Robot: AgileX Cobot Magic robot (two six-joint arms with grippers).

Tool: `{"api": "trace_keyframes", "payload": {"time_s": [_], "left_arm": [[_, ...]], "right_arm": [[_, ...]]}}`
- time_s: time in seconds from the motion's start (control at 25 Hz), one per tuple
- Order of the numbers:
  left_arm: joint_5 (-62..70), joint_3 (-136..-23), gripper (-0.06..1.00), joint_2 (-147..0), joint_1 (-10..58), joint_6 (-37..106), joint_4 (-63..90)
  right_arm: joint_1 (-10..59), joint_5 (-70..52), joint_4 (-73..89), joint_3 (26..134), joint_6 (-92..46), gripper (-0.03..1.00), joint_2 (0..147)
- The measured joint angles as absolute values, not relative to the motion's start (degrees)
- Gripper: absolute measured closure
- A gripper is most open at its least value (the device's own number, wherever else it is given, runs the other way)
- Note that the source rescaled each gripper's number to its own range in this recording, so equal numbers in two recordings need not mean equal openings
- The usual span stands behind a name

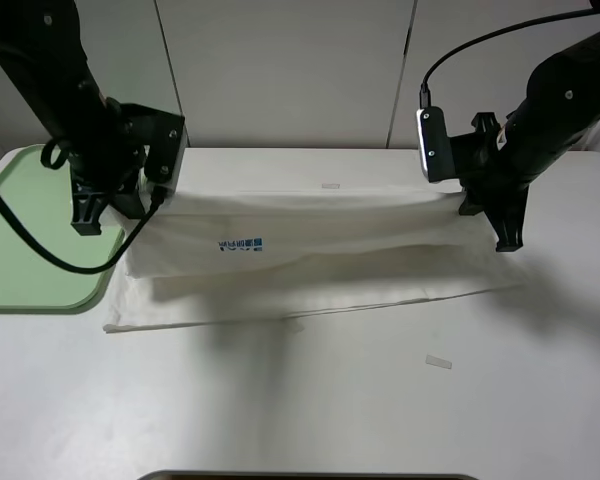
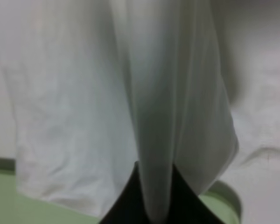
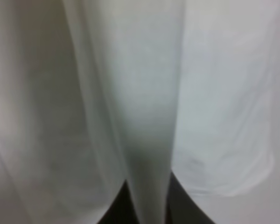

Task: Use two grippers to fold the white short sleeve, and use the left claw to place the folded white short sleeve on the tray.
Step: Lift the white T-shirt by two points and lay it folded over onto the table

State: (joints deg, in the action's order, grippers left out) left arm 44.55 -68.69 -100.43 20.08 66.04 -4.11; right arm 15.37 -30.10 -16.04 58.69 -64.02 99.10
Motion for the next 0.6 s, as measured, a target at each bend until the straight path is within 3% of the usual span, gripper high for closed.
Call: {"api": "trace_keyframes", "payload": {"time_s": [0.4, 0.52, 0.56, 0.6], "left_arm": [[39.81, -62.21, 0.94, -100.43, 20.08, 66.09, -4.06], [40.46, -62.11, 0.92, -100.43, 20.08, 66.09, -3.62], [40.46, -62.11, 0.92, -100.43, 20.08, 66.09, -3.62], [43.13, -62.01, 0.86, -100.43, 20.02, 66.04, -2.99]], "right_arm": [[15.37, -28.67, -14.31, 55.52, -64.23, 0.96, 99.1], [15.37, -29.92, -12.38, 55.52, -64.23, 0.89, 99.1], [15.32, -30.77, -11.35, 55.52, -64.23, 0.79, 99.1], [15.32, -31.68, -10.11, 55.52, -64.23, 0.69, 99.1]]}}
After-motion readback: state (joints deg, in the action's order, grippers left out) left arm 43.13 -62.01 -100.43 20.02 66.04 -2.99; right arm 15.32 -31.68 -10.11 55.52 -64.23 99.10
